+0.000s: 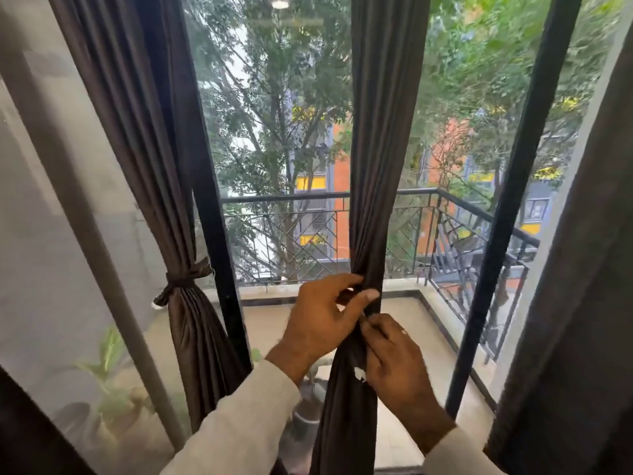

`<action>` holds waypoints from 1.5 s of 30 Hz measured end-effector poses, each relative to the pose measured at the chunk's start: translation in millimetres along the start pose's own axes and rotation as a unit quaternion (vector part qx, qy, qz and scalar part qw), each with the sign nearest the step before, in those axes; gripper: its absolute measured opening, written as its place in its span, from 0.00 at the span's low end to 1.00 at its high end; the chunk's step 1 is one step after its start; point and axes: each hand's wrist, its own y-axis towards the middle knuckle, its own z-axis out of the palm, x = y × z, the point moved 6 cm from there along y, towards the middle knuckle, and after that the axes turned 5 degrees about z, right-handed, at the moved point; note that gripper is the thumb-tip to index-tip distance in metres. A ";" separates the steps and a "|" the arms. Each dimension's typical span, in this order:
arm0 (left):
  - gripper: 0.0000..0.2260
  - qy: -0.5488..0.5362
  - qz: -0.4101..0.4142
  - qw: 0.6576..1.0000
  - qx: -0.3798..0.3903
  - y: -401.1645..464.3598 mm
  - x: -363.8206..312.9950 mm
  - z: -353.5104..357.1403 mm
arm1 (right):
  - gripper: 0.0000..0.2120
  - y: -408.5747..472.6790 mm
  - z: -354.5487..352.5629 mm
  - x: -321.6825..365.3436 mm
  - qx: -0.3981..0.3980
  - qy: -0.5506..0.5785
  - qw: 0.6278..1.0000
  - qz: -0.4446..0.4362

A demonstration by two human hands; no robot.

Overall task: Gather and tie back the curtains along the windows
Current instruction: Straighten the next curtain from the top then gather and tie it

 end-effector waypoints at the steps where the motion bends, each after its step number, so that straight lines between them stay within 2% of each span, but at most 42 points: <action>1: 0.12 -0.003 -0.006 1.000 0.004 1.1 2.3 1.7 | 0.16 1.6 -1.4 -5.7 0.016 0.003 0.999 -0.033; 3: 0.10 0.018 -0.011 1.000 -0.004 1.5 5.3 2.5 | 0.19 7.5 -7.8 -16.1 0.026 0.069 0.995 -0.068; 4: 0.11 0.024 -0.023 0.999 -0.011 1.6 6.9 2.2 | 0.18 13.3 -12.0 -21.2 0.007 0.114 0.992 -0.050; 5: 0.13 0.020 -0.039 0.999 -0.017 2.1 8.3 1.3 | 0.15 20.5 -16.9 -28.2 -0.023 0.157 0.987 -0.008; 7: 0.15 0.004 -0.071 0.997 -0.022 2.0 8.4 2.4 | 0.12 34.0 -21.1 -47.8 -0.055 0.229 0.963 0.131; 9: 0.15 -0.016 -0.082 0.996 -0.016 1.3 3.8 4.6 | 0.16 48.3 -11.8 -60.5 0.014 0.338 0.918 0.207; 11: 0.14 -0.042 -0.096 0.994 -0.005 -1.4 6.1 6.8 | 0.20 59.3 2.2 -68.6 0.096 0.452 0.858 0.224; 12: 0.13 -0.046 -0.109 0.993 -0.005 -2.8 7.8 6.6 | 0.22 62.6 7.6 -70.5 0.123 0.475 0.842 0.223; 13: 0.13 -0.054 -0.121 0.991 -0.005 -3.3 7.2 6.2 | 0.23 64.2 11.9 -74.6 0.133 0.472 0.842 0.226; 16: 0.11 -0.072 -0.143 0.987 -0.009 -6.0 7.5 5.9 | 0.25 68.5 16.4 -88.7 0.106 0.408 0.871 0.253; 17: 0.11 -0.062 -0.145 0.987 -0.016 -6.7 6.2 5.0 | 0.26 71.0 17.7 -91.7 0.121 0.414 0.864 0.260; 19: 0.10 -0.034 -0.142 0.989 -0.026 -6.2 5.4 4.7 | 0.23 74.9 21.7 -94.7 0.169 0.458 0.827 0.279; 20: 0.10 -0.022 -0.143 0.989 -0.025 -5.3 5.2 4.8 | 0.21 76.0 21.0 -97.0 0.169 0.458 0.826 0.282; 22: 0.11 0.016 -0.147 0.988 -0.033 -3.9 3.7 5.2 | 0.15 74.0 8.1 -97.9 0.117 0.416 0.859 0.275; 24: 0.14 0.082 -0.144 0.984 -0.067 -2.3 -1.3 3.3 | 0.09 68.3 -12.9 -96.0 0.021 0.319 0.914 0.250; 26: 0.18 0.156 -0.122 0.976 -0.095 -3.3 -10.8 4.8 | 0.10 58.2 -30.2 -86.3 -0.056 0.256 0.946 0.192; 29: 0.11 0.232 -0.048 0.967 -0.096 -5.3 -15.9 14.7 | 0.11 41.9 -39.7 -63.9 -0.096 0.207 0.969 0.091; 32: 0.03 0.286 0.009 0.956 -0.065 -4.5 -13.9 19.8 | 0.07 28.7 -42.4 -48.5 -0.131 0.195 0.971 0.050; 34: 0.05 0.281 0.019 0.957 -0.065 -2.9 -10.7 19.3 | 0.05 26.7 -40.5 -40.7 -0.135 0.174 0.975 0.021; 37: 0.06 0.165 -0.037 0.982 -0.084 0.8 -2.4 17.0 | 0.05 29.8 -27.0 -30.4 -0.095 0.107 0.989 -0.043; 40: 0.07 0.089 -0.058 0.993 -0.056 7.9 4.1 19.9 | 0.08 34.3 -12.4 -28.8 -0.050 0.080 0.994 -0.057; 43: 0.13 0.105 -0.061 0.992 -0.024 8.8 12.2 18.6 | 0.14 37.8 -1.4 -29.7 0.001 0.072 0.996 -0.061; 45: 0.11 0.143 -0.050 0.988 -0.023 9.9 16.7 15.4 | 0.16 38.8 -0.7 -28.9 0.024 0.098 0.991 -0.087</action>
